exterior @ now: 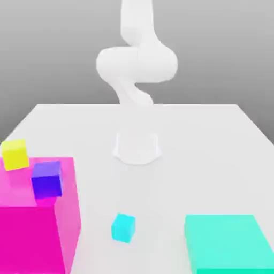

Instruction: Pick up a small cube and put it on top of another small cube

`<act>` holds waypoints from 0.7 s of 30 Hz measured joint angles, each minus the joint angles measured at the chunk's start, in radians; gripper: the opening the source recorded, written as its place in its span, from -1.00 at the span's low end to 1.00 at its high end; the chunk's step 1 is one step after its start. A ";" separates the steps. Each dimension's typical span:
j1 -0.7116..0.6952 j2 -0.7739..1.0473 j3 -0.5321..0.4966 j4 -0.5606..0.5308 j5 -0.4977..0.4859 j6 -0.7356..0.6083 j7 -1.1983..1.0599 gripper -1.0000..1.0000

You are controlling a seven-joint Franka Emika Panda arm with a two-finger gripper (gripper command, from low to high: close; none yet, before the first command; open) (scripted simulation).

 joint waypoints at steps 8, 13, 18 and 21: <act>-0.180 0.151 -0.092 -0.120 -0.135 0.135 -0.005 0.00; -0.295 0.242 -0.165 -0.193 -0.211 0.216 -0.014 0.00; -0.402 0.337 -0.244 -0.267 -0.279 0.299 -0.029 0.00; -0.446 0.412 -0.287 -0.315 -0.311 0.353 -0.041 0.00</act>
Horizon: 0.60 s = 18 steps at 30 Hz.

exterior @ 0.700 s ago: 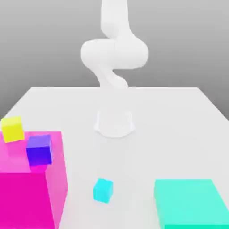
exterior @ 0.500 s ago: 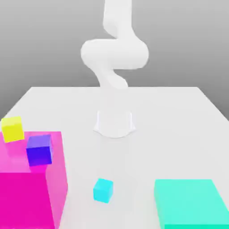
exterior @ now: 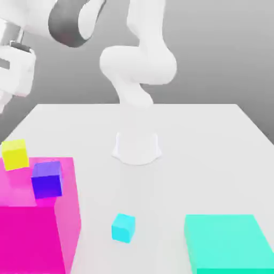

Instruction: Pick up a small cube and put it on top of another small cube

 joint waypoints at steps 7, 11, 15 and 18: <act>0.004 0.199 -0.075 -0.116 0.043 0.128 -0.085 0.00; 0.112 0.301 -0.027 -0.181 0.225 0.177 -0.203 0.00; 0.158 0.388 0.014 -0.224 0.413 0.233 -0.310 0.00; 0.092 0.471 0.100 -0.209 0.532 0.295 -0.392 0.00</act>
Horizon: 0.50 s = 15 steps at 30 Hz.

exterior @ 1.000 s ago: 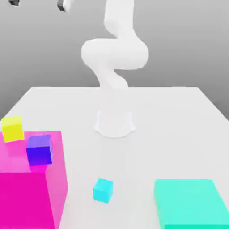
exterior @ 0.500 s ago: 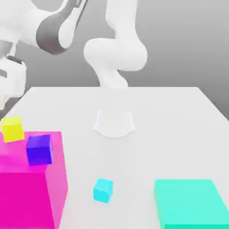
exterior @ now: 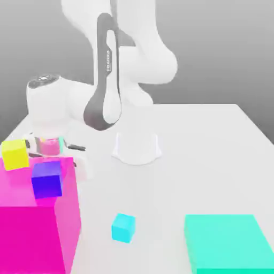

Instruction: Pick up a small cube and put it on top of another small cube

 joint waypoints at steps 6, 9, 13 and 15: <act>-0.137 0.140 0.153 0.025 0.084 0.113 -0.070 -1.00; -0.137 0.140 0.153 0.025 0.083 0.112 -0.068 -1.00; -0.137 0.128 0.151 0.024 0.072 0.103 -0.059 -1.00; -0.104 0.080 0.112 0.015 0.042 0.064 -0.033 -1.00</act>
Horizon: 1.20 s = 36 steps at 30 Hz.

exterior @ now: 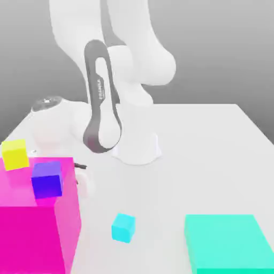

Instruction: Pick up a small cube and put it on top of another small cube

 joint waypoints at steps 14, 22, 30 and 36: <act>-0.118 -0.328 -0.142 0.073 -0.414 -0.270 0.159 -1.00; -0.118 -0.435 -0.103 0.273 -0.367 -0.563 0.293 -1.00; -0.072 -0.476 -0.015 0.441 -0.276 -0.853 0.525 -1.00; -0.049 -0.455 0.039 0.479 -0.234 -0.931 0.663 -1.00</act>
